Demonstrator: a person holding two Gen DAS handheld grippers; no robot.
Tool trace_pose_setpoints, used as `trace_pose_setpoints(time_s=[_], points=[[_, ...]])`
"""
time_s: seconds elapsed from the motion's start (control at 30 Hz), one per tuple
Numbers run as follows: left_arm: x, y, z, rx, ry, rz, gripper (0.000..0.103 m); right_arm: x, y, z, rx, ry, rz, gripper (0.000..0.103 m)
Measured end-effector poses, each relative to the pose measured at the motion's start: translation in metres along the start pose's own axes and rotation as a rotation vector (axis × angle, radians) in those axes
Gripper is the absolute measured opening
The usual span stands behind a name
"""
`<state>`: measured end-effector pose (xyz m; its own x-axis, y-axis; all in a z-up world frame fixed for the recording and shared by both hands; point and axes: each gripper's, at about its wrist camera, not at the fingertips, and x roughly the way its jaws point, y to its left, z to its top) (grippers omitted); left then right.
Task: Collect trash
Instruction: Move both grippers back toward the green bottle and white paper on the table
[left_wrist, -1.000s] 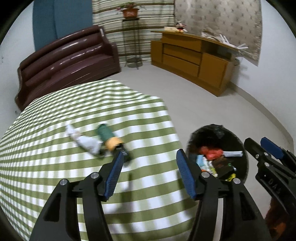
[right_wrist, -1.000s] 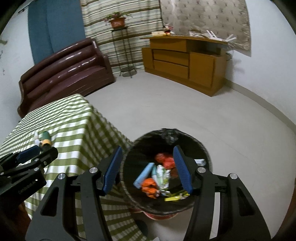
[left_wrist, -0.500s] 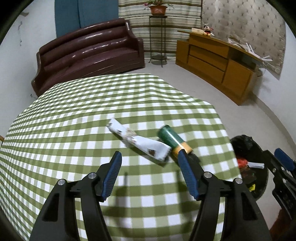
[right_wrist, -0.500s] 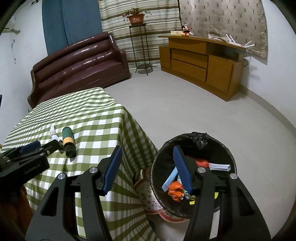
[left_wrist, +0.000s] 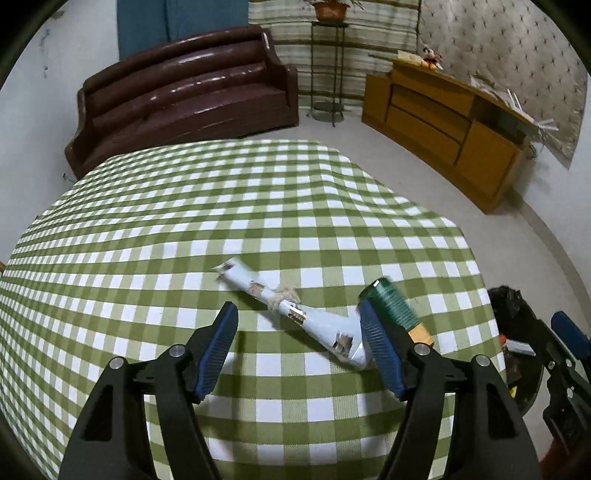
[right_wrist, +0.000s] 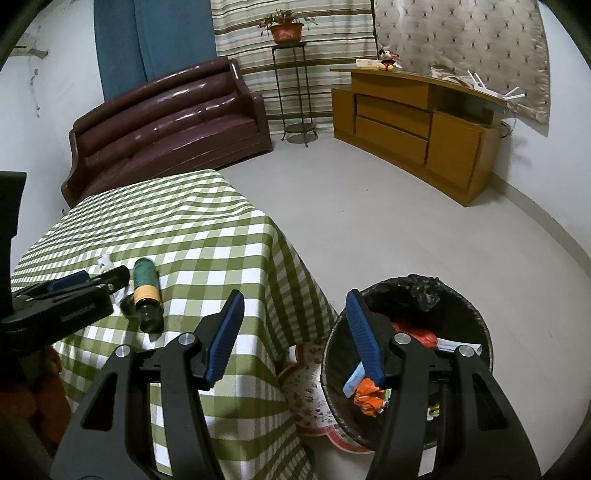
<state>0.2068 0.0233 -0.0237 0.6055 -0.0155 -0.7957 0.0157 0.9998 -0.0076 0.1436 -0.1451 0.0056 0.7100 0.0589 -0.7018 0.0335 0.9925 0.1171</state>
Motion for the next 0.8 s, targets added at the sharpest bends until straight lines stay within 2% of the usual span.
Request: trace_pose_setpoints(time_s=[0.13,0.5,0.8], points=[[0.002,0.006,-0.005,0.006,0.020,-0.024,0.067,0.001,0.003,-0.001,-0.005,0.007,0.004,0.056],[-0.015,0.041,-0.028,0.026,0.034,-0.016,0.067,-0.004,0.019,-0.005,-0.025,0.013,0.023,0.056],[-0.025,0.071,-0.043,-0.025,0.047,0.004,0.067,-0.008,0.033,-0.009,-0.042,0.018,0.031,0.056]])
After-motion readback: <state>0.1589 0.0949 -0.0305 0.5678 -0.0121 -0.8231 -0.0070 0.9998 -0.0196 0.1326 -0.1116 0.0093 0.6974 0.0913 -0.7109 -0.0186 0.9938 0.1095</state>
